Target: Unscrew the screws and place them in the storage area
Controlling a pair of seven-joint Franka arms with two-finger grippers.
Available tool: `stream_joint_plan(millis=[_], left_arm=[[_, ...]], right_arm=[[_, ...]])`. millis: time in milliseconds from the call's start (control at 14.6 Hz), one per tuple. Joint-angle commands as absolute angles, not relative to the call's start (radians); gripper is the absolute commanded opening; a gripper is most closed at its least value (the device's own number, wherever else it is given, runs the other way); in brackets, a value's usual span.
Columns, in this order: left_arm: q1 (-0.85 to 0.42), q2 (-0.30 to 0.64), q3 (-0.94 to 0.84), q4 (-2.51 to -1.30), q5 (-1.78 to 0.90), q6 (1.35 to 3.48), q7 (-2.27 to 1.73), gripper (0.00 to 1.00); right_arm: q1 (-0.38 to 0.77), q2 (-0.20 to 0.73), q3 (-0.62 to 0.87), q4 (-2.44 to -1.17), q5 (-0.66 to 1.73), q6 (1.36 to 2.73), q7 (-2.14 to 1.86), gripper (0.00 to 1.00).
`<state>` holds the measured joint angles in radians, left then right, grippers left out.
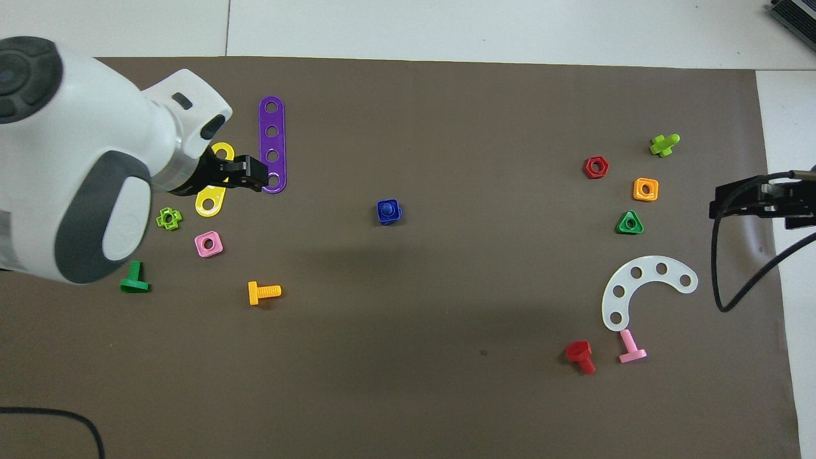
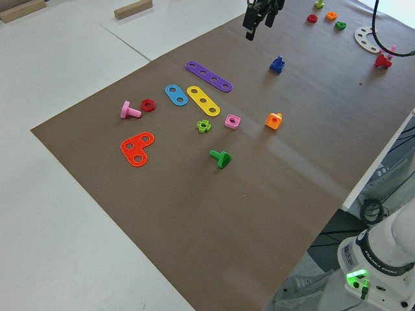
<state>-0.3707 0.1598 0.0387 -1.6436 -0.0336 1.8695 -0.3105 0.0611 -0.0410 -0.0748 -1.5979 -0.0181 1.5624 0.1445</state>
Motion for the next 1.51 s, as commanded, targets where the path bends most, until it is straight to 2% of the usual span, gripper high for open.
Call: stream_joint_plan(millis=[0,342,547,821,1437], left_arm=[[-0.425,0.204,0.055,-1.652,-0.052,1.959,-0.379,0.95],[-0.532,0.334,0.058,-1.632,-0.067,2.106,-0.472,0.92],[-0.598,0.449,0.061,-1.585,-0.064,2.160,-0.485,0.91],[-0.641,0.495,0.061,-1.594,-0.057,2.232,-0.488,0.86],[-0.663,0.502,0.060,-1.692,-0.052,2.352,-0.488,0.77]], right_arm=[[0.055,-0.063,-0.074,-1.626,-0.002,1.575,0.120,1.00],[0.055,-0.064,-0.074,-1.626,-0.002,1.575,0.120,1.00],[0.055,-0.064,-0.074,-1.626,-0.002,1.575,0.120,1.00],[0.055,-0.063,-0.074,-1.626,-0.002,1.575,0.120,1.00],[0.055,-0.064,-0.074,-1.626,-0.002,1.575,0.120,1.00]])
